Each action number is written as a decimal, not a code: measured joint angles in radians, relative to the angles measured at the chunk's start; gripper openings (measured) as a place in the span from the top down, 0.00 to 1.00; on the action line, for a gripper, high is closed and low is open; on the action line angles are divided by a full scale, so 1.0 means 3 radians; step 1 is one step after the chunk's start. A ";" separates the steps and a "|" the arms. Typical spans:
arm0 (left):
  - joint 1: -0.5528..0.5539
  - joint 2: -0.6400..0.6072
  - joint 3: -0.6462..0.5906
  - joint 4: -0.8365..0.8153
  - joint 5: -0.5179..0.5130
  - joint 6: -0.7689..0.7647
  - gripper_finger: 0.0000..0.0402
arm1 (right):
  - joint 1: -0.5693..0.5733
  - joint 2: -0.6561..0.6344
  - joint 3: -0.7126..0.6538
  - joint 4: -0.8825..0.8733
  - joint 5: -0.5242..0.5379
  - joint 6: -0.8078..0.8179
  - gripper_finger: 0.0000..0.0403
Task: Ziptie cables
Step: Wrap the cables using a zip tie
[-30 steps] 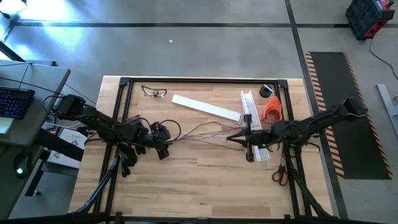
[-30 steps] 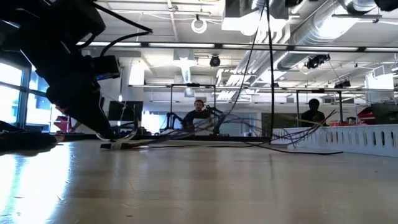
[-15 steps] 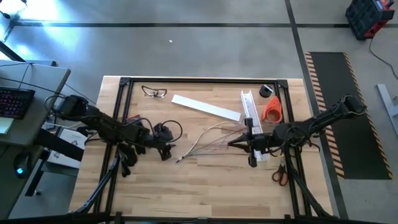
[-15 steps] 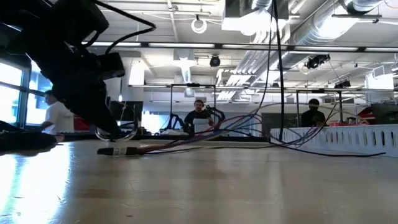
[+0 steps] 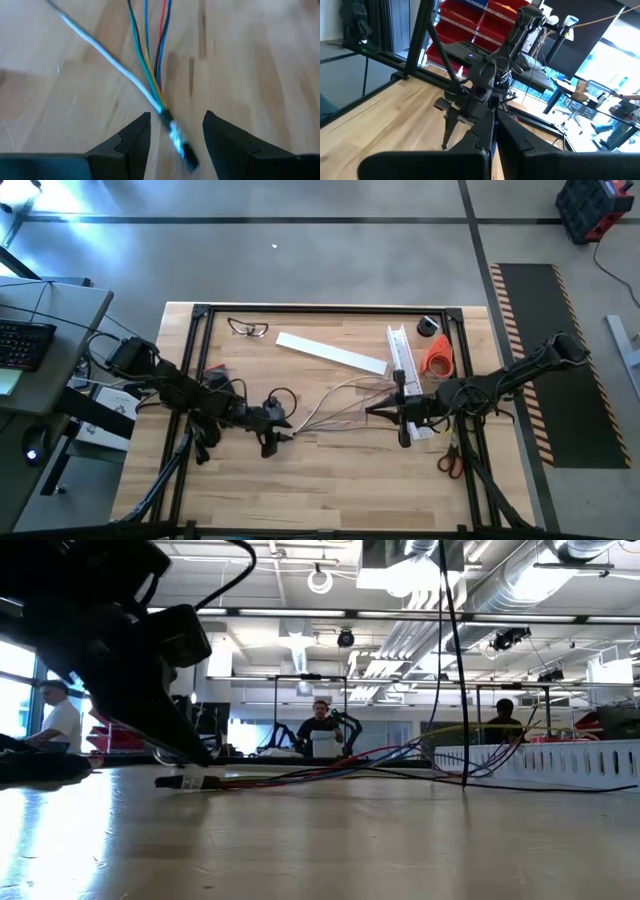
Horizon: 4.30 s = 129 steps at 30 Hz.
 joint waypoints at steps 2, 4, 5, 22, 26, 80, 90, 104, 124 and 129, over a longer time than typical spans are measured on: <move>-0.0028 0.0000 0.0000 0.0042 -0.0128 -0.0005 0.60 | 0.0000 0.0000 0.0000 -0.0004 0.0001 0.0001 1.00; -0.0030 0.0035 0.0000 0.0035 -0.0189 -0.0034 0.60 | 0.0000 0.0000 0.0000 -0.0006 -0.0001 -0.0007 1.00; -0.0028 0.0069 0.0000 0.0020 -0.0182 -0.0061 0.60 | 0.0000 0.0000 0.0000 -0.0008 -0.0001 -0.0010 1.00; 0.0117 0.0435 0.0214 -0.0516 -0.0013 -0.0094 0.97 | 0.0001 0.0000 -0.0001 -0.0052 -0.0004 0.0001 1.00; 0.0184 0.0249 0.0240 -0.0997 -0.0182 0.0089 0.98 | 0.0001 0.0000 -0.0001 -0.0120 -0.0005 0.0010 1.00; 0.0305 -0.0319 0.0205 -0.2194 -0.1053 0.0216 1.00 | 0.0306 0.2093 0.0875 -0.2643 -0.0273 0.0295 0.56; 0.0280 -0.0319 0.0206 -0.2194 -0.1050 0.0142 1.00 | 0.0382 0.2095 0.0961 -0.2788 -0.0372 -0.0719 0.58; 0.0255 -0.0319 0.0206 -0.2190 -0.1049 0.0140 1.00 | 0.0401 0.2235 0.0791 -0.2228 -0.0349 -0.1222 0.67; 0.0255 -0.0320 0.0206 -0.2166 -0.1042 0.0138 1.00 | 0.0215 0.2497 0.0793 -0.1797 -0.0659 -0.1400 0.95; 0.0255 -0.0320 0.0206 -0.2163 -0.1041 0.0111 1.00 | 0.0217 0.2537 0.0780 -0.1538 -0.0550 -0.1203 1.00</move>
